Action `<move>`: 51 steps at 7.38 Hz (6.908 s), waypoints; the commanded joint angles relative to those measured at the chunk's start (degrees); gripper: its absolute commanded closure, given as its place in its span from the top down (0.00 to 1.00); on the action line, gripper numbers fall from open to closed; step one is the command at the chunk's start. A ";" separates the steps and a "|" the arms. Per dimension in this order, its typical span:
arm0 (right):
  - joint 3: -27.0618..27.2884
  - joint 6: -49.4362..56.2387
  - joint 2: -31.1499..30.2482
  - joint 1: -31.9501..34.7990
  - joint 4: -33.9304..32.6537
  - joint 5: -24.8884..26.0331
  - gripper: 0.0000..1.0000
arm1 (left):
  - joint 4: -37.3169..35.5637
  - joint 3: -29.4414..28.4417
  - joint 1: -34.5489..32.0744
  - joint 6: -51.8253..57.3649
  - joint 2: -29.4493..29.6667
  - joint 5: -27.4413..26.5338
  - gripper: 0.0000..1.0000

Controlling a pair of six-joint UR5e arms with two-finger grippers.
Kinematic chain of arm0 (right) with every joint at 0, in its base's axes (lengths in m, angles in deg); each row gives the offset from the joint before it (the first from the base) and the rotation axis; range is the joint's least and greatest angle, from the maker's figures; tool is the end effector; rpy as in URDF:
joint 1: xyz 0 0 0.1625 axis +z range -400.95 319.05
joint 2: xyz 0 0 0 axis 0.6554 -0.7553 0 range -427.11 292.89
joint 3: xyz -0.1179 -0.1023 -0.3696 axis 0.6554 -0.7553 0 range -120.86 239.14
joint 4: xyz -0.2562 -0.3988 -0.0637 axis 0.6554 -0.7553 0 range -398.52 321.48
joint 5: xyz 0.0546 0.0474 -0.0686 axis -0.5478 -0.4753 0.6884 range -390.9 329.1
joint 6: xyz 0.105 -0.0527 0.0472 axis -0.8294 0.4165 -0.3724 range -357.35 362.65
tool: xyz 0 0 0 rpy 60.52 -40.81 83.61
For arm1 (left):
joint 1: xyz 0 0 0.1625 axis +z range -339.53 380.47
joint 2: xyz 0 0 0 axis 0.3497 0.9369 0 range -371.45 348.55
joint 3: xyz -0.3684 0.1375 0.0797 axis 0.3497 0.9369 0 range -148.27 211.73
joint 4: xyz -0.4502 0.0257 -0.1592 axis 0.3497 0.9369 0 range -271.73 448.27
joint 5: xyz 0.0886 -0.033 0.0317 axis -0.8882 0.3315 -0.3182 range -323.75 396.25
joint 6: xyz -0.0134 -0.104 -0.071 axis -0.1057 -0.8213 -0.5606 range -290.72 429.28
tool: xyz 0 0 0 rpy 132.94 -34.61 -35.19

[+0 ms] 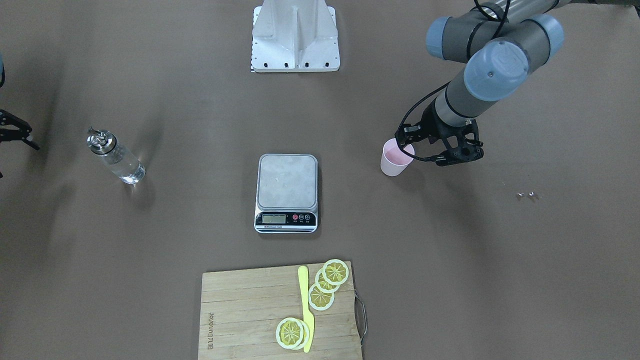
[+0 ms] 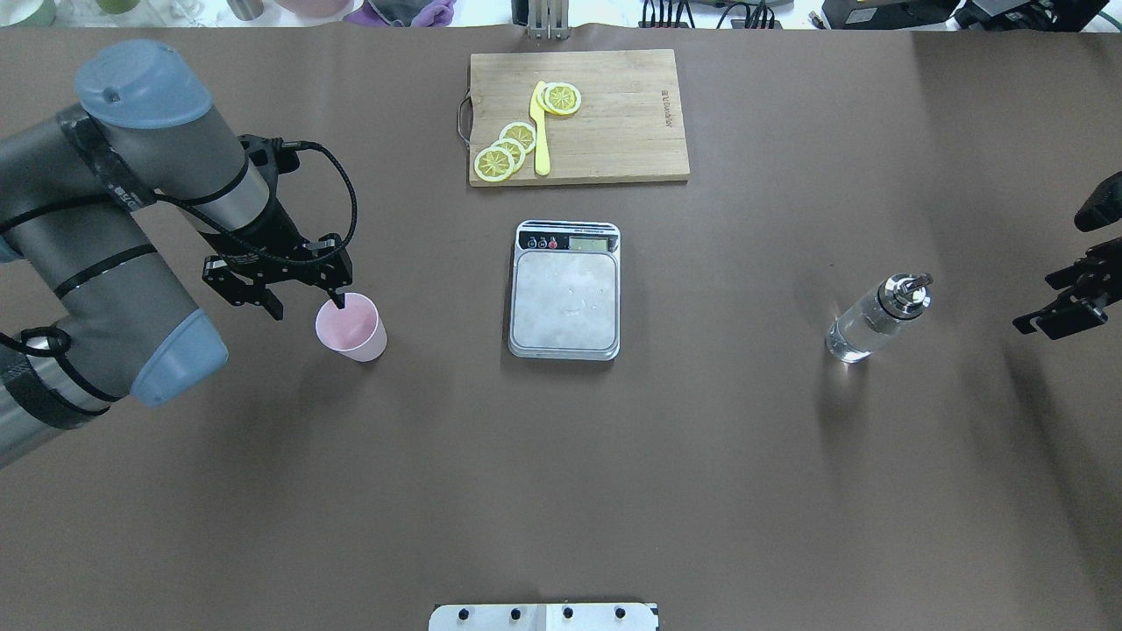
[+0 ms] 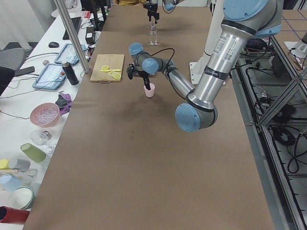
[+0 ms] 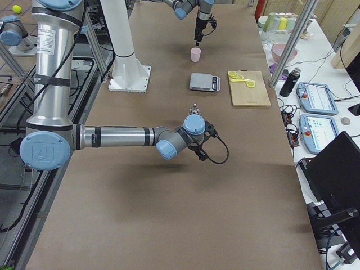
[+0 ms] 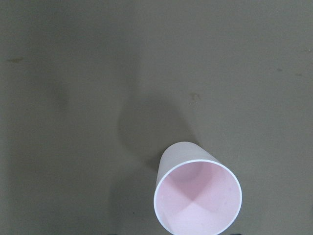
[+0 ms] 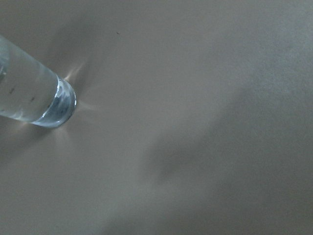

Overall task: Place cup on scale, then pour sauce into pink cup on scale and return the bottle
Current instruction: 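Move the left gripper above the pink cup while the right approaches the bottle, then grasp the pink cup with the left gripper while the right grasps the bottle, then carry the pink cup onto the scale tray while the right lifts the bottle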

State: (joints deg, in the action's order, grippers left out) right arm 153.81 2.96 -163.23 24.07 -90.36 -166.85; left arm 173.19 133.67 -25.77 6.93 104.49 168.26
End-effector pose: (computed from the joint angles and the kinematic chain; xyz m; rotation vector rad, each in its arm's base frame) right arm -0.1934 -0.5154 0.5840 0.4336 -0.9008 -0.6614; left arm 0.4303 -0.5195 0.2664 -0.2409 0.8635 -0.0928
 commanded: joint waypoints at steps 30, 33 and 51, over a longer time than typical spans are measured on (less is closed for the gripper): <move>-19.62 -19.03 9.81 -19.05 62.65 10.35 1.00 | -2.00 -0.24 2.47 -6.99 5.67 -3.60 0.00; -19.88 -19.03 9.81 -18.96 63.71 10.62 0.78 | -3.09 -3.21 2.46 -15.06 11.30 -3.26 0.00; -4.70 -19.92 21.32 -17.37 27.89 12.55 0.52 | 8.16 -27.31 6.85 -32.92 30.75 -3.06 0.00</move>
State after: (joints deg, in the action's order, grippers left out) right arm 146.03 -17.43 -142.12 7.66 -56.64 -155.28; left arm 181.26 106.30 -19.37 -25.95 135.36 166.62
